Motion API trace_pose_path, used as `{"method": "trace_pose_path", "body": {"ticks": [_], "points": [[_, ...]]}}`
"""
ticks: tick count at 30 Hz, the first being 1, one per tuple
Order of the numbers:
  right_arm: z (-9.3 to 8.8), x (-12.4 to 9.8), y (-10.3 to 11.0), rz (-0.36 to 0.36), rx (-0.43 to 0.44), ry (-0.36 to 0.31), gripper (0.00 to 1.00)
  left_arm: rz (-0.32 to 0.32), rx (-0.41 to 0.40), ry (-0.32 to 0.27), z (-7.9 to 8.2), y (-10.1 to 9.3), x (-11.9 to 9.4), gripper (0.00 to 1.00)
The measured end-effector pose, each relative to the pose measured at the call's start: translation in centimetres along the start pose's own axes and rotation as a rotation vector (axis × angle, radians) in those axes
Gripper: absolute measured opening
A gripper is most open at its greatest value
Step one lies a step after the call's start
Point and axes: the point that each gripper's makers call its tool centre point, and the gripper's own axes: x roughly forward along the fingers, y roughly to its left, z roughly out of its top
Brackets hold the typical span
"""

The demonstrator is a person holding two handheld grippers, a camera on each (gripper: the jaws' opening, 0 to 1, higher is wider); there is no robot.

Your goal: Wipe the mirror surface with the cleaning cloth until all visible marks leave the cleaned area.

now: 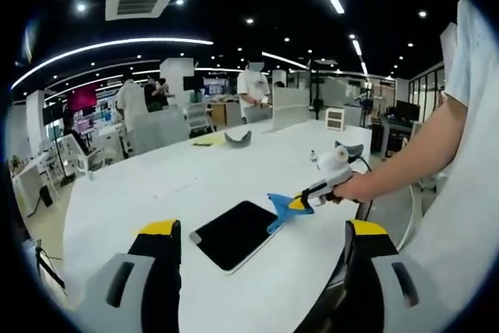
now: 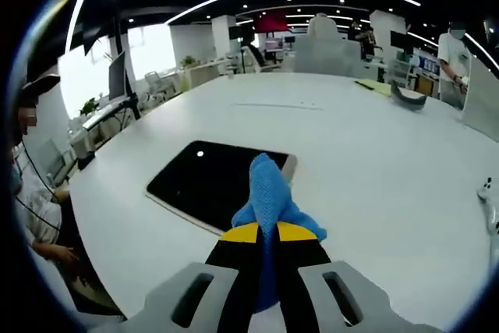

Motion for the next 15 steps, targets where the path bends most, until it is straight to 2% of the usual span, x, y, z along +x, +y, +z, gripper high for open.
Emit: {"method": "trace_pose_path", "body": {"ticks": [11,15], "points": [[-0.6,-1.4,-2.0,-0.034,-0.003,0.009,0.01,-0.012,0.008,-0.001,0.2,-0.1,0.3,0.87],[-0.7,-1.8,-3.0,-0.052,0.027,0.004,0.01,-0.015,0.005,-0.004,0.5,-0.1,0.4,0.87]]}}
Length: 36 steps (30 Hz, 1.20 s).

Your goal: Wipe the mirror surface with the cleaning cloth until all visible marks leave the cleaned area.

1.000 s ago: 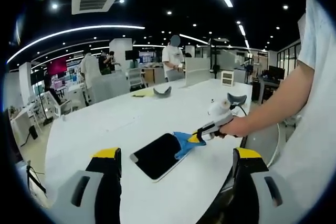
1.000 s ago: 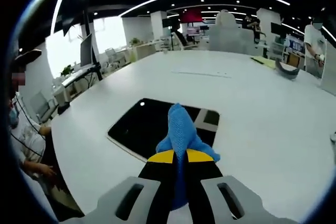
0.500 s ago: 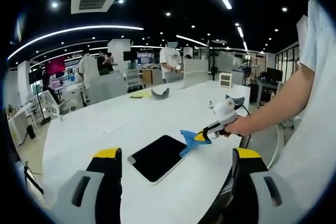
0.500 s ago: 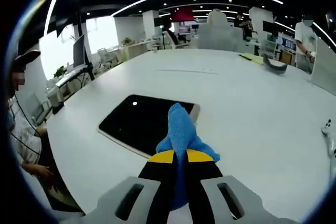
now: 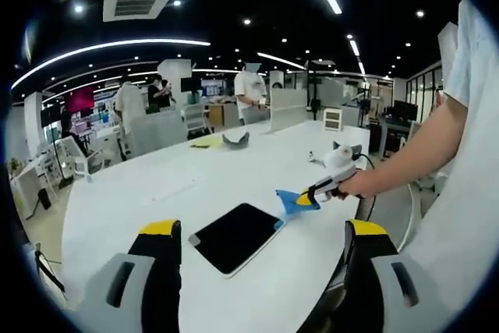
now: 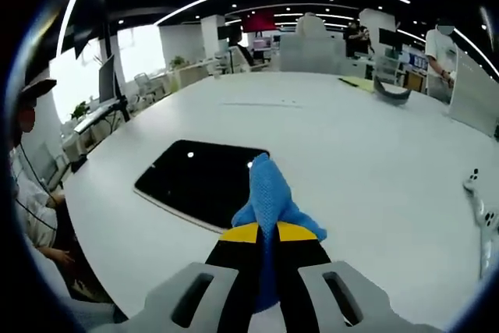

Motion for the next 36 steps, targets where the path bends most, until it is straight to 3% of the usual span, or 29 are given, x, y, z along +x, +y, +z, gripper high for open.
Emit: {"method": "trace_pose_path", "body": {"ticks": [16,23,36], "points": [[-1.0,-1.5,-2.3,-0.029,-0.020,0.028,0.01,0.003,0.003,0.004,0.0,0.4,0.1,0.87],[-1.3,-1.9,-2.5,-0.030,-0.011,0.035,0.01,0.002,0.004,0.004,0.1,0.6,0.2,0.87],[-3.6,-2.3,-2.4,-0.017,-0.010,0.075,0.01,0.003,0.007,0.018,0.0,1.0,0.4,0.87]]}}
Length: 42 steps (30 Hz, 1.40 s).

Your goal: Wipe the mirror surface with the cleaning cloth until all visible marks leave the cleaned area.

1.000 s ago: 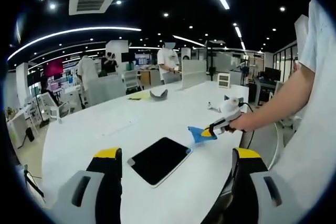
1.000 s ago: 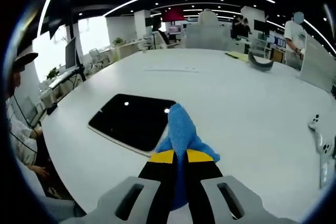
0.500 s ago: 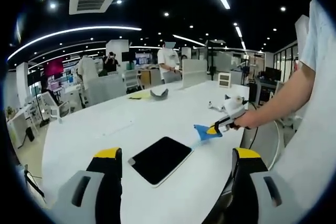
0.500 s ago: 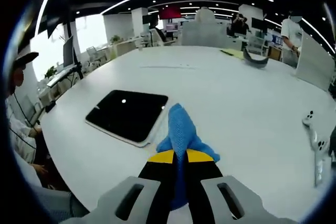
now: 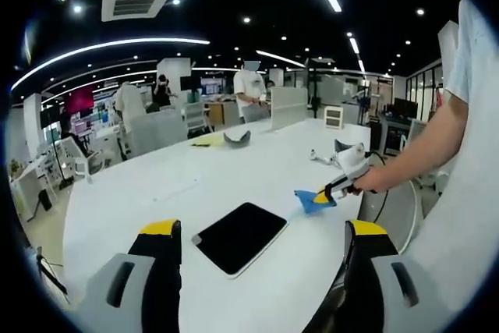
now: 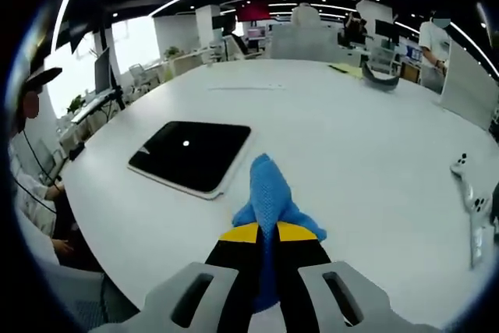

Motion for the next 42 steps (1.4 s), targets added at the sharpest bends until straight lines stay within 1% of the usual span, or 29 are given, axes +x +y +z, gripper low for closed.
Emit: {"method": "trace_pose_path", "body": {"ticks": [7,12,19,22,28,32,35,42], "points": [[-0.7,0.1,0.1,0.006,0.001,0.015,0.01,0.009,-0.002,-0.012,0.5,0.3,-0.1,0.87],[-1.0,0.1,0.4,0.017,-0.006,0.020,0.01,0.016,-0.006,-0.008,0.2,0.4,-0.1,0.86],[-2.3,0.5,0.3,0.026,-0.001,0.044,0.01,0.016,-0.003,-0.002,0.2,0.1,0.1,0.86],[-2.6,0.4,0.4,0.027,0.006,0.042,0.01,0.017,0.001,-0.001,0.3,0.2,0.1,0.86],[-3.6,0.8,0.5,0.037,0.006,0.059,0.01,0.024,0.007,0.008,0.3,0.3,0.4,0.86],[-4.4,0.9,0.7,0.048,-0.007,0.072,0.01,0.020,0.009,0.012,0.4,-0.2,0.6,0.86],[-4.3,1.0,0.6,0.050,0.003,0.061,0.01,0.017,0.006,0.014,0.4,-0.3,0.7,0.86],[-4.3,0.9,0.7,0.049,-0.009,0.051,0.01,0.015,0.012,0.014,0.6,-0.5,1.1,0.86]]}}
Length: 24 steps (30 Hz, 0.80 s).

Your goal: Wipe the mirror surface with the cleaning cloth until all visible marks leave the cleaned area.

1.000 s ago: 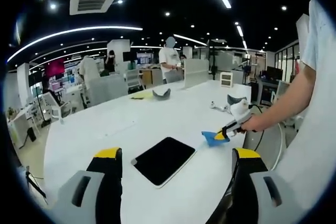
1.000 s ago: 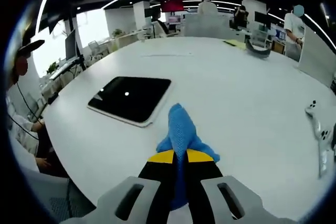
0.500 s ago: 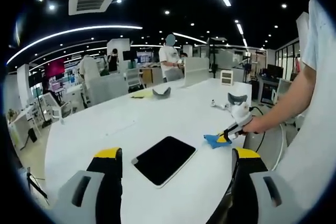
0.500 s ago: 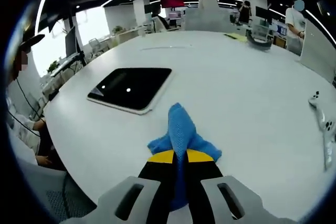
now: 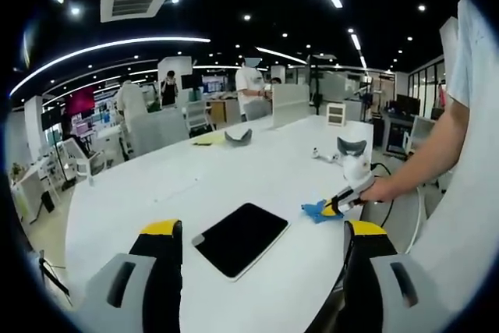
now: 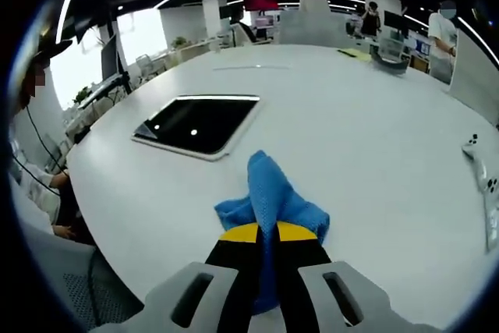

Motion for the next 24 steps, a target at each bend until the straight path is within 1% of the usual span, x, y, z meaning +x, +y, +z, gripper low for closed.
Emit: {"method": "trace_pose_path", "body": {"ticks": [7,11,15,17,21,22,24], "points": [[-0.1,-0.1,0.1,0.004,-0.029,-0.007,0.02,-0.003,-0.003,-0.003,-0.1,-0.2,0.2,0.86],[-0.1,-0.1,0.3,0.006,-0.046,-0.016,0.05,0.000,-0.002,-0.005,-0.1,-0.3,0.1,0.85],[-0.2,-0.1,0.9,0.019,-0.083,-0.019,0.11,0.002,-0.001,-0.006,-0.1,-0.2,0.0,0.85],[-0.2,-0.1,1.1,0.027,-0.084,-0.025,0.15,0.003,-0.003,-0.008,-0.1,-0.1,-0.1,0.85],[-0.3,-0.1,1.8,0.038,-0.113,-0.032,0.22,0.000,-0.004,-0.009,-0.2,0.0,0.0,0.85],[-0.3,-0.1,1.9,0.038,-0.129,-0.030,0.24,-0.001,-0.003,-0.008,-0.2,0.0,0.0,0.85],[-0.3,-0.1,2.0,0.039,-0.129,-0.027,0.25,-0.002,0.000,-0.009,-0.2,0.0,0.0,0.85]]}}
